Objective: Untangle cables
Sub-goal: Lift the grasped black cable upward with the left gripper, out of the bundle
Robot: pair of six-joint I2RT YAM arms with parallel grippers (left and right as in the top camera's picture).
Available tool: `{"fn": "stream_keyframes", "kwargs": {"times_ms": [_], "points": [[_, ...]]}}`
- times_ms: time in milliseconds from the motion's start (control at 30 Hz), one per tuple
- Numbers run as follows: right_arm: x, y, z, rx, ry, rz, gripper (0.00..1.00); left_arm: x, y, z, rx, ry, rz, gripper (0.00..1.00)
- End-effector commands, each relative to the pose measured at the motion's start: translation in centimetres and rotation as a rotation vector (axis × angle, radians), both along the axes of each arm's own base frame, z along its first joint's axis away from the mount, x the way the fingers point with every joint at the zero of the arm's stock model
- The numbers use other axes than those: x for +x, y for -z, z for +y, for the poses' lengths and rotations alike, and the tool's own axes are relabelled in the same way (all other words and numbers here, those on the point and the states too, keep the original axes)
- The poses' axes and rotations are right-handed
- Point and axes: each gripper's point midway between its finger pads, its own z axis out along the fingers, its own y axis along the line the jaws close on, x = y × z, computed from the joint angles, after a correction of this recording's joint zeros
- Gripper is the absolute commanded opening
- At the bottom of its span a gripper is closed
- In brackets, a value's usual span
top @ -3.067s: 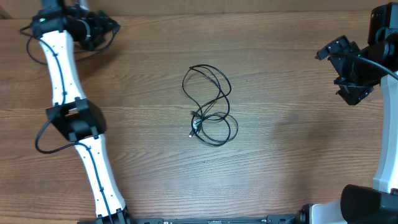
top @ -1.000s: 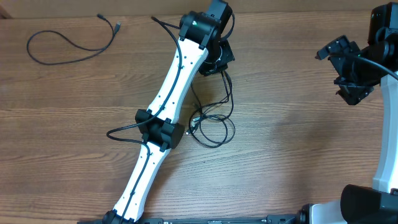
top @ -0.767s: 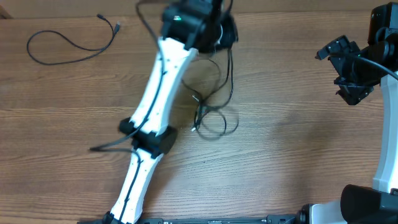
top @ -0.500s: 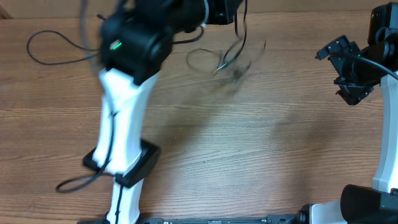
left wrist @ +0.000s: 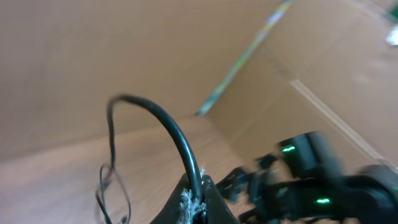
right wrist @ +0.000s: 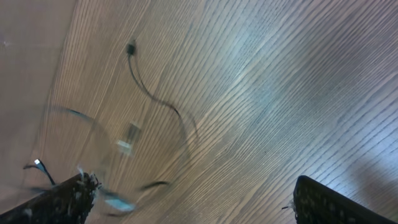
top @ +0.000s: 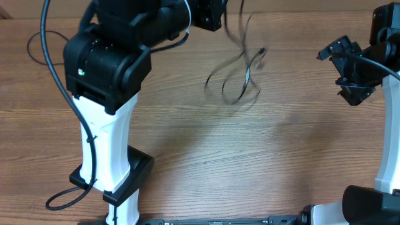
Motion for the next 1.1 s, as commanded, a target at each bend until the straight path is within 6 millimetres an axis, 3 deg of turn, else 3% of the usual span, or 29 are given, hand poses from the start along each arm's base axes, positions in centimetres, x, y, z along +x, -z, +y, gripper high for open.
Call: {"fn": "stream_keyframes", "kwargs": {"times_ms": [0,67,200,233,300,500,600,667,767,867,933,1000,1033,1067], "points": [[0.0,-0.3,-0.1,-0.014,-0.005,-0.012,1.0,1.6,0.4,0.6,0.034,-0.089,-0.021,0.04],[0.0,-0.3,-0.1,-0.014,-0.005,-0.012,1.0,1.1,-1.6,0.5,-0.01,-0.064,-0.085,0.04],[0.0,-0.3,-0.1,-0.014,-0.005,-0.012,1.0,-1.1,-7.6,1.8,-0.118,-0.031,-0.265,0.04],[0.0,-0.3,-0.1,-0.014,-0.005,-0.012,1.0,-1.2,-7.8,2.1,-0.118,-0.044,-0.271,0.04],[0.0,-0.3,-0.1,-0.014,-0.005,-0.012,1.0,-0.6,-6.6,2.8,-0.089,-0.102,-0.225,0.04],[0.0,-0.3,-0.1,-0.014,-0.005,-0.012,1.0,2.1,2.1,2.1,0.107,-0.176,0.014,0.04],[0.0,-0.3,-0.1,-0.014,-0.005,-0.012,1.0,1.8,2.8,1.0,0.144,-0.099,-0.002,0.04],[0.0,-0.3,-0.1,-0.014,-0.005,-0.012,1.0,1.0,0.6,0.7,0.128,-0.042,-0.099,0.04],[0.0,-0.3,-0.1,-0.014,-0.005,-0.012,1.0,-1.6,-5.5,1.2,0.077,0.01,-0.347,0.04],[0.0,-0.3,-0.1,-0.014,-0.005,-0.012,1.0,-4.8,-11.5,3.0,0.031,-0.022,-0.583,0.04],[0.0,-0.3,-0.1,-0.014,-0.005,-0.012,1.0,-6.9,-14.4,4.3,-0.004,-0.045,-0.688,0.04],[0.0,-0.3,-0.1,-0.014,-0.005,-0.012,1.0,-7.8,-15.1,4.8,-0.022,-0.048,-0.703,0.04],[0.0,-0.3,-0.1,-0.014,-0.005,-0.012,1.0,-7.7,-14.5,4.7,-0.021,-0.044,-0.667,0.04],[0.0,-0.3,-0.1,-0.014,-0.005,-0.012,1.0,-7.3,-12.7,4.5,0.008,-0.032,-0.586,0.04]]}}
